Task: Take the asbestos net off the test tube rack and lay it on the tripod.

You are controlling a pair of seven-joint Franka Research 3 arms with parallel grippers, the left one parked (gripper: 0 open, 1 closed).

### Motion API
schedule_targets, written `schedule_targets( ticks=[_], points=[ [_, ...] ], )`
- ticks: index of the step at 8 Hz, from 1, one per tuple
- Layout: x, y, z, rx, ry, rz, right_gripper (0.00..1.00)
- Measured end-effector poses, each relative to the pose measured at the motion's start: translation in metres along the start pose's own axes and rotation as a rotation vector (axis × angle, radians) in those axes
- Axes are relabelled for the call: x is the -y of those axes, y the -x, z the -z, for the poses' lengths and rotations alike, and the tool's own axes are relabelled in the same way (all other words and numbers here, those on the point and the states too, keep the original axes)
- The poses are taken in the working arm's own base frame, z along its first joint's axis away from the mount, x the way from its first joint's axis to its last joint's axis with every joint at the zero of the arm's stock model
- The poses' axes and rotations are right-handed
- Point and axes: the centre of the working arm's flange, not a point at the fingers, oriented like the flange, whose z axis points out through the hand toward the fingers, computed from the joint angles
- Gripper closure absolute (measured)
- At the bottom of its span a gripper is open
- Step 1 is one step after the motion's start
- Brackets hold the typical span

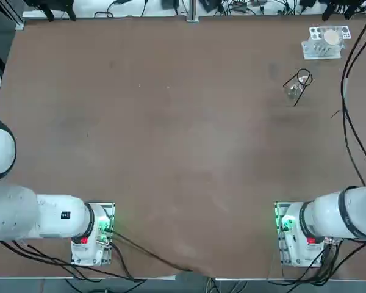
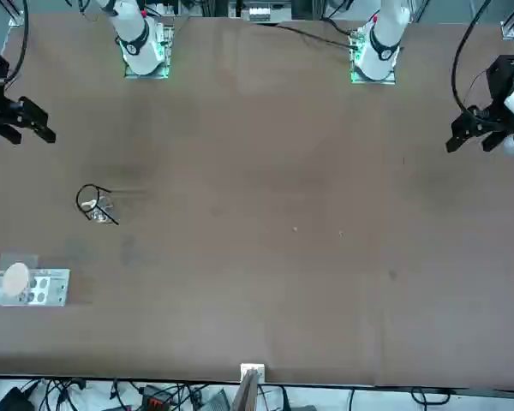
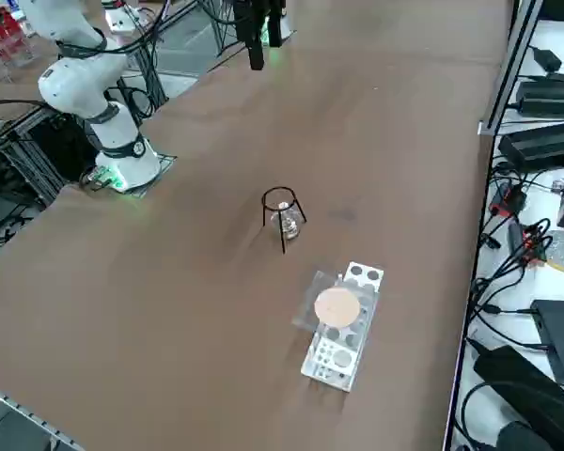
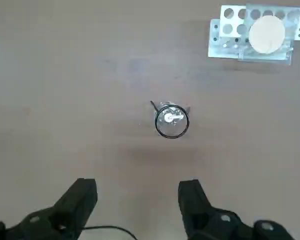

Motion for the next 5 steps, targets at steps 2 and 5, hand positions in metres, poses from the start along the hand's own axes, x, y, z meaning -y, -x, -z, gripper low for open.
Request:
schedule_targets(
  ticks=[2, 5],
  points=[
    [0.0009, -0.0002, 0.0012, -0.003, -0.001, 0.005, 0.01],
    [0.0001, -0.0043, -0.0021, -0.003, 0.002, 0.011, 0.01]
  ],
)
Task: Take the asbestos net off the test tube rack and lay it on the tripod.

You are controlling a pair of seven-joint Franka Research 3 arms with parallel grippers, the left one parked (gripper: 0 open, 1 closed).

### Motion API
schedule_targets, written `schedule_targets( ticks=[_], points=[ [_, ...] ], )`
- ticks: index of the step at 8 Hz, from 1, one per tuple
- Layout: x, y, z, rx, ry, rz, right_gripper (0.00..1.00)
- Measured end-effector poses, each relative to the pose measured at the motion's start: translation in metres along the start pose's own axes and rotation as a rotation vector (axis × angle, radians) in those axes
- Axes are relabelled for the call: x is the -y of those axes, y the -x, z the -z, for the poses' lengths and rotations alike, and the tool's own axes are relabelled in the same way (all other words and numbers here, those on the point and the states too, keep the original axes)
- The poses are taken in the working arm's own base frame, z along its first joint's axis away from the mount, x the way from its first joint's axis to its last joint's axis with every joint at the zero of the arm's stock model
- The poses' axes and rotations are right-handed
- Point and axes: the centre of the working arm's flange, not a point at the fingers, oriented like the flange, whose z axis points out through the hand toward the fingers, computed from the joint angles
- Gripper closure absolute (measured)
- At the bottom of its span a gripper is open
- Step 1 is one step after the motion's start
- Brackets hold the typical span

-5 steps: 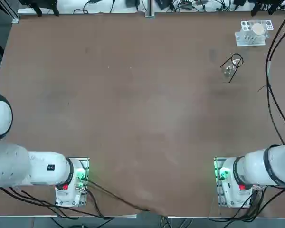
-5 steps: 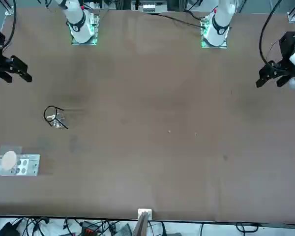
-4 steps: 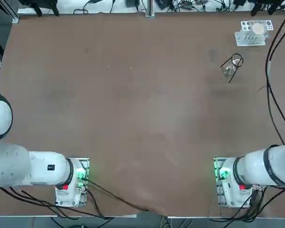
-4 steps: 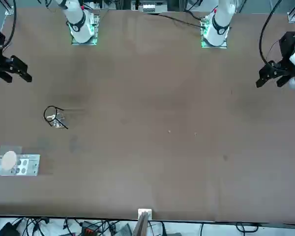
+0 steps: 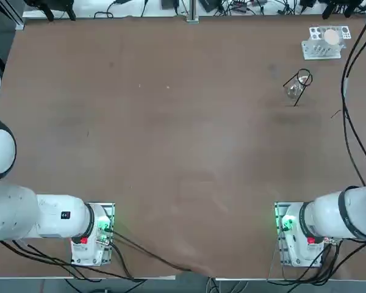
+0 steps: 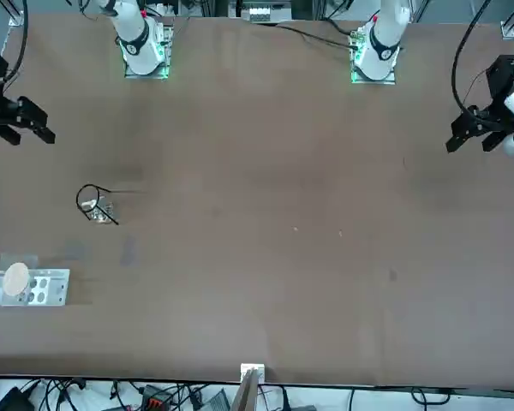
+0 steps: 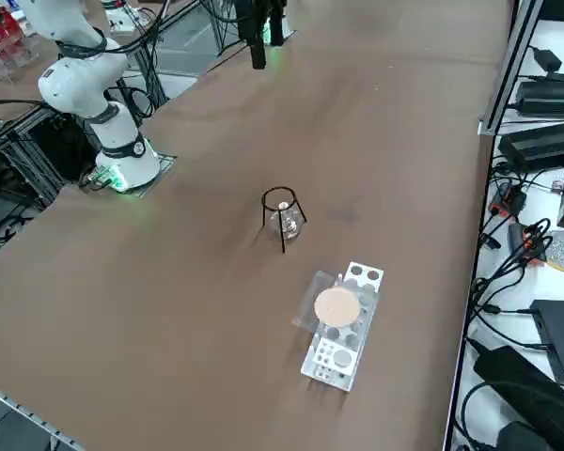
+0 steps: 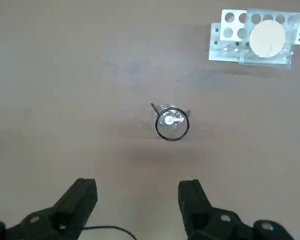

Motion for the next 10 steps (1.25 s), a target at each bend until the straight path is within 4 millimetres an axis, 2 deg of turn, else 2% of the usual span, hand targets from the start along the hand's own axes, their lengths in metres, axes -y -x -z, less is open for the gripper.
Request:
schedule_targets(
  ticks=[1, 3, 7, 10],
  points=[
    [-0.005, -0.006, -0.008, 0.002, 0.015, -0.003, 0.01],
    [-0.034, -0.024, -0.031, -0.012, 0.046, 0.001, 0.01],
    [-0.095, -0.066, -0.112, -0.060, 0.109, 0.162, 0.01],
    [-0.143, -0.081, -0.160, -0.103, 0.191, 0.398, 0.01]
  ],
)
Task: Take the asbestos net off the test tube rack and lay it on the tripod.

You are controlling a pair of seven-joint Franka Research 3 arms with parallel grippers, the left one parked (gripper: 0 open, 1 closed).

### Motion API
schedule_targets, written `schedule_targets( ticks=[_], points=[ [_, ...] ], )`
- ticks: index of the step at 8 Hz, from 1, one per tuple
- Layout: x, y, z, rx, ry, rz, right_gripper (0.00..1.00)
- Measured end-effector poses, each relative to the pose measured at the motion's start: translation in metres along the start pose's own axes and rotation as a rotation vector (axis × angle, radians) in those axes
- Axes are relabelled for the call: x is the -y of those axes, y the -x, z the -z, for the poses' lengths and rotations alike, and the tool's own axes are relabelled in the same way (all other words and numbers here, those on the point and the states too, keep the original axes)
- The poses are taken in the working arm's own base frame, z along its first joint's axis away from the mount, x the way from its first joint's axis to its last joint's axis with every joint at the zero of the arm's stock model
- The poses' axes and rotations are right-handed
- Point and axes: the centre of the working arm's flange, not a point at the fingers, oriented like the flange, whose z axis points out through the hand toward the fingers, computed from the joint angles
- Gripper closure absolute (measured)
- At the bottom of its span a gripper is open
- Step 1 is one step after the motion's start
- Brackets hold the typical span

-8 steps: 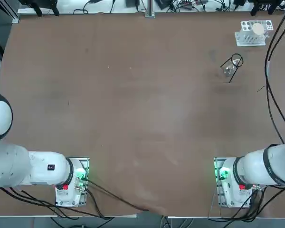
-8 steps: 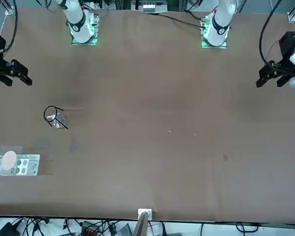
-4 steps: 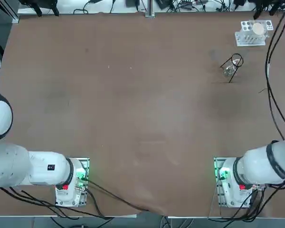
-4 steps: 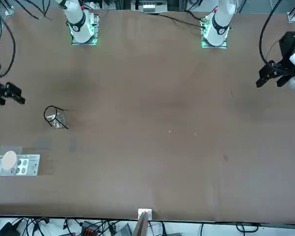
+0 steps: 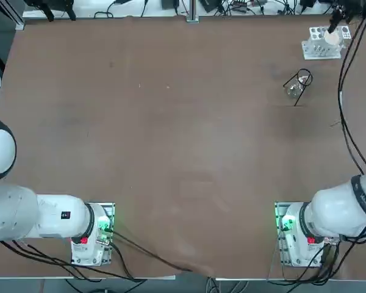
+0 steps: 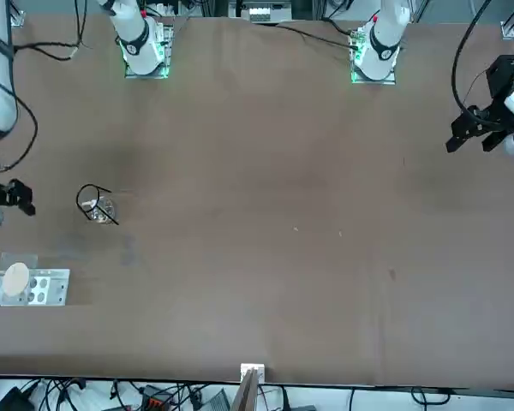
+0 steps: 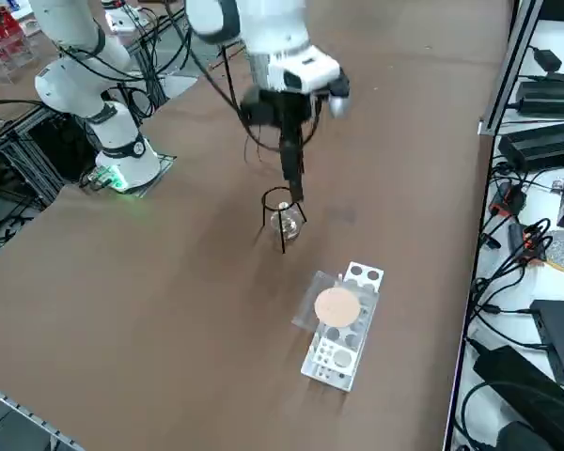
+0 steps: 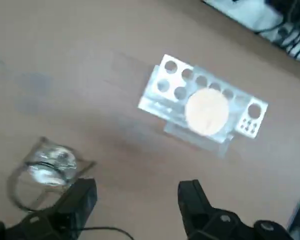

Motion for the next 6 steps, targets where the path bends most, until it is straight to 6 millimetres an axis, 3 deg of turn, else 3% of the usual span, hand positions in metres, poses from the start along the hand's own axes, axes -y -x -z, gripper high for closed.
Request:
schedule_targets(
  ticks=[3, 6],
  points=[
    [-0.037, 0.015, -0.025, -0.048, 0.082, 0.365, 0.01],
    [-0.043, 0.019, -0.041, -0.078, 0.174, 0.737, 0.01]
  ],
)
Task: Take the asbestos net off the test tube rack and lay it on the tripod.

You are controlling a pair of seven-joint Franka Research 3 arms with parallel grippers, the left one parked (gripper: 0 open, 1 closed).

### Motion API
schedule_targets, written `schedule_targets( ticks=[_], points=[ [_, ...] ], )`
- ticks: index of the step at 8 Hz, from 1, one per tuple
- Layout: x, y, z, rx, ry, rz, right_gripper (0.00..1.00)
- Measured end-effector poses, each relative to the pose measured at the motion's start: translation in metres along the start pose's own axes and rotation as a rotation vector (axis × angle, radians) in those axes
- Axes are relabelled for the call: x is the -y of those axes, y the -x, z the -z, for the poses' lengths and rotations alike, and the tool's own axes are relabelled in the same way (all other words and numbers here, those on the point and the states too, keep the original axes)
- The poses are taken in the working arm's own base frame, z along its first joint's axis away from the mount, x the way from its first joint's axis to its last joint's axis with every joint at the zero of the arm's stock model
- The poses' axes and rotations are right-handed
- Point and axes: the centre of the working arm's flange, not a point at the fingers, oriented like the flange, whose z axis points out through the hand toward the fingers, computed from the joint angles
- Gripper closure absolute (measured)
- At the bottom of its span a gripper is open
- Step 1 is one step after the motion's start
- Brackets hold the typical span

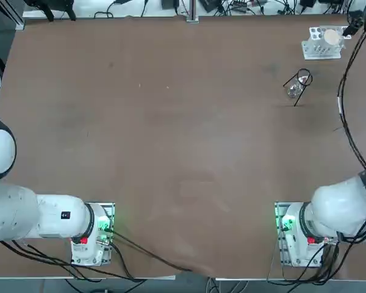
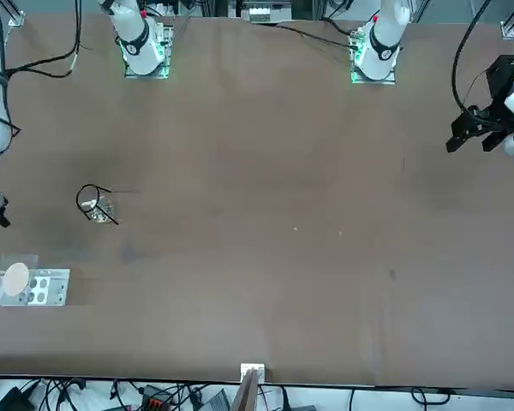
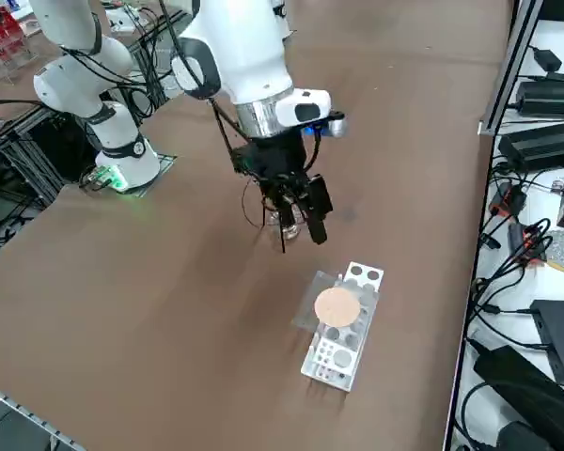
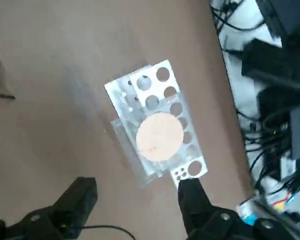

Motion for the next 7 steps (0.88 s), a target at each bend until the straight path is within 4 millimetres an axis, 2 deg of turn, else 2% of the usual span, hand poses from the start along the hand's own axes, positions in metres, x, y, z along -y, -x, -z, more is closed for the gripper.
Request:
schedule_targets(
  ticks=[2, 5, 7],
  points=[
    [0.018, -0.004, -0.022, -0.019, 0.090, 0.098, 0.01],
    [0.063, 0.012, -0.062, -0.026, 0.243, 0.207, 0.01],
    [0.071, 0.014, -0.075, -0.022, 0.237, 0.234, 0.01]
  ],
)
